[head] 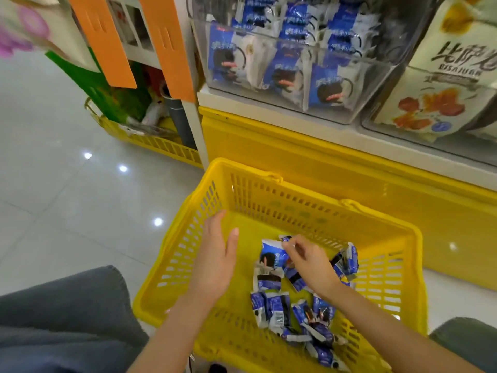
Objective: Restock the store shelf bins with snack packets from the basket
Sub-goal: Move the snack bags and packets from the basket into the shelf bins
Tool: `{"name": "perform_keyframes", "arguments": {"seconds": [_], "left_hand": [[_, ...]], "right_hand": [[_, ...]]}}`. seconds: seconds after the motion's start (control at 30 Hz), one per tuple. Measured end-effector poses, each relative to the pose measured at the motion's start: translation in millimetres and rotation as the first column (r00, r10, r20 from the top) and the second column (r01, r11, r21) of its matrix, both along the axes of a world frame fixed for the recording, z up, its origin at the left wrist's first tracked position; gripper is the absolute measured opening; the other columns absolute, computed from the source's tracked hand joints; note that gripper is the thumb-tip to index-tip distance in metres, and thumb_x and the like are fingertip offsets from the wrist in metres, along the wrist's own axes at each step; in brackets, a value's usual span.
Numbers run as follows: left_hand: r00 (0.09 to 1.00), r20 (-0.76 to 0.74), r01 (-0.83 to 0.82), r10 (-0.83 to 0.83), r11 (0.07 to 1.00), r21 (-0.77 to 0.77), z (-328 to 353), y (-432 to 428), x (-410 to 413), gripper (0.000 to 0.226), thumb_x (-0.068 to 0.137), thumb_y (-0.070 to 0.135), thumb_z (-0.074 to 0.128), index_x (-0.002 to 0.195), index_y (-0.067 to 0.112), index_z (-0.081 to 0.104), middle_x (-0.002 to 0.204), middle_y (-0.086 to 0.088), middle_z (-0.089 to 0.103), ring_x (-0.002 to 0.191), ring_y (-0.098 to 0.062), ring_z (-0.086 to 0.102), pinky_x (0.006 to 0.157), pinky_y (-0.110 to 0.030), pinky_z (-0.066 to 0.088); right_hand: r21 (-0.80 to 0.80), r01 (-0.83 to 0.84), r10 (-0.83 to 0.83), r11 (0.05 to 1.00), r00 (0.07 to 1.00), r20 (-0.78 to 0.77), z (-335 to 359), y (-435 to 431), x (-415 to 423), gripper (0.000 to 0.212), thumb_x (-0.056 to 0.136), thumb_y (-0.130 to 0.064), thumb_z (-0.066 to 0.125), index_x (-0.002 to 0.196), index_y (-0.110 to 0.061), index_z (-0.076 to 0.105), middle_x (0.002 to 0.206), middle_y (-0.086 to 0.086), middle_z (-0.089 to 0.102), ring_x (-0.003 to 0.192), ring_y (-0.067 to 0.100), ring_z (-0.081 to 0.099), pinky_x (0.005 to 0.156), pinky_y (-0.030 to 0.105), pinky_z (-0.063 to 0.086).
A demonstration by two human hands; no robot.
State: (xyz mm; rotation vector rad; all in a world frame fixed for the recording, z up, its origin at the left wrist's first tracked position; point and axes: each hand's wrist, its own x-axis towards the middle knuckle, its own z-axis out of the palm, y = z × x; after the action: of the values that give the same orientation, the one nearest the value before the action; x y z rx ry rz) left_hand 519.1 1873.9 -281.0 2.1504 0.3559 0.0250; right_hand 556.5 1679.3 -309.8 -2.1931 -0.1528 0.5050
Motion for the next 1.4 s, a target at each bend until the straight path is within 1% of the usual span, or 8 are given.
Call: {"name": "perform_keyframes", "arguments": {"seconds": [0.1, 0.4, 0.5, 0.73, 0.97, 1.17, 1.27, 1.4], "left_hand": [[0.969, -0.126, 0.152, -0.213, 0.915, -0.372, -2.5, -28.3, -21.6, 0.046, 0.09, 0.032, 0.054, 0.132, 0.027, 0.036, 0.127, 0.022, 0.043, 0.108, 0.016, 0.043, 0.091, -0.008, 0.037], [0.957, -0.221, 0.012, -0.186, 0.789, -0.614, 0.5, -43.8, -33.8, 0.029, 0.082, 0.01, 0.068, 0.103, -0.001, 0.051, 0.089, -0.003, 0.065, 0.073, -0.001, 0.061, 0.064, -0.018, 0.05], [0.951, -0.268, -0.044, -0.156, 0.788, -0.615, -2.5, -44.7, -34.3, 0.021, 0.087, 0.013, 0.062, 0.104, 0.007, 0.051, 0.094, 0.002, 0.067, 0.073, 0.004, 0.064, 0.061, -0.011, 0.047], [0.936, -0.335, -0.106, -0.105, 0.825, -0.555, -19.3, -45.2, -33.3, 0.018, 0.088, 0.028, 0.061, 0.099, 0.013, 0.061, 0.093, 0.003, 0.07, 0.081, 0.003, 0.064, 0.067, -0.009, 0.046], [0.907, -0.419, -0.185, -0.044, 0.852, -0.489, -36.9, -51.5, -32.4, 0.016, 0.093, 0.034, 0.051, 0.107, 0.026, 0.05, 0.1, 0.007, 0.063, 0.091, -0.002, 0.059, 0.068, -0.011, 0.044], [0.886, -0.459, -0.252, 0.062, 0.896, -0.366, -51.5, -48.3, -23.7, 0.009, 0.096, 0.024, 0.049, 0.098, 0.015, 0.051, 0.087, 0.002, 0.058, 0.076, -0.005, 0.053, 0.057, -0.012, 0.039], [0.884, -0.463, -0.244, 0.061, 0.906, -0.346, -50.0, -49.0, -19.2, 0.012, 0.097, 0.018, 0.045, 0.087, 0.012, 0.047, 0.077, 0.003, 0.053, 0.071, -0.009, 0.05, 0.053, -0.012, 0.037], [0.875, -0.484, -0.201, -0.023, 0.892, -0.405, -35.1, -57.0, -21.1, 0.008, 0.099, 0.018, 0.039, 0.098, 0.015, 0.047, 0.086, 0.006, 0.054, 0.073, -0.006, 0.049, 0.049, -0.007, 0.039]], "right_hand": [[0.181, 0.039, -0.032, 0.983, 0.999, -0.039, 24.7, 8.7, -6.5, 0.023, 0.094, -0.026, 0.052, 0.074, -0.016, 0.055, 0.061, -0.005, 0.062, 0.061, 0.018, 0.065, 0.057, 0.03, 0.05], [0.371, 0.048, 0.097, 0.927, 0.927, -0.363, 31.6, -18.3, -10.4, 0.034, 0.097, -0.027, 0.043, 0.085, 0.002, 0.057, 0.075, 0.007, 0.062, 0.067, 0.009, 0.064, 0.068, 0.02, 0.053], [0.167, 0.124, -0.036, 0.978, 0.891, -0.452, 1.7, -45.8, -23.9, 0.038, 0.093, -0.043, 0.042, 0.104, -0.012, 0.062, 0.101, 0.003, 0.067, 0.097, 0.017, 0.065, 0.086, 0.024, 0.052], [-0.192, -0.541, 0.229, 0.819, 0.614, -0.755, -62.4, -87.9, -69.3, 0.072, 0.081, -0.048, 0.067, 0.138, -0.016, 0.036, 0.136, 0.004, 0.043, 0.122, 0.022, 0.047, 0.103, 0.034, 0.04], [-0.51, -0.471, 0.207, 0.72, 0.847, -0.49, -70.9, -75.7, -66.6, 0.037, 0.097, -0.028, 0.048, 0.13, -0.012, 0.043, 0.116, 0.012, 0.062, 0.095, 0.021, 0.059, 0.073, 0.027, 0.04], [-0.249, -0.183, 0.074, 0.951, 0.917, -0.391, -41.3, -67.5, -32.4, 0.051, 0.095, -0.03, 0.052, 0.138, -0.004, 0.042, 0.126, 0.015, 0.058, 0.097, 0.021, 0.062, 0.089, 0.03, 0.045], [-0.037, -0.086, 0.062, 0.996, 0.903, -0.425, -21.6, -54.8, -17.2, 0.046, 0.096, -0.03, 0.051, 0.134, -0.005, 0.046, 0.102, 0.003, 0.058, 0.07, 0.01, 0.059, 0.075, 0.031, 0.053], [0.157, 0.072, 0.012, 0.985, 0.877, -0.481, -7.7, -36.1, -15.5, 0.048, 0.093, -0.028, 0.056, 0.136, -0.01, 0.044, 0.102, 0.004, 0.057, 0.091, 0.018, 0.064, 0.076, 0.023, 0.054]]}}
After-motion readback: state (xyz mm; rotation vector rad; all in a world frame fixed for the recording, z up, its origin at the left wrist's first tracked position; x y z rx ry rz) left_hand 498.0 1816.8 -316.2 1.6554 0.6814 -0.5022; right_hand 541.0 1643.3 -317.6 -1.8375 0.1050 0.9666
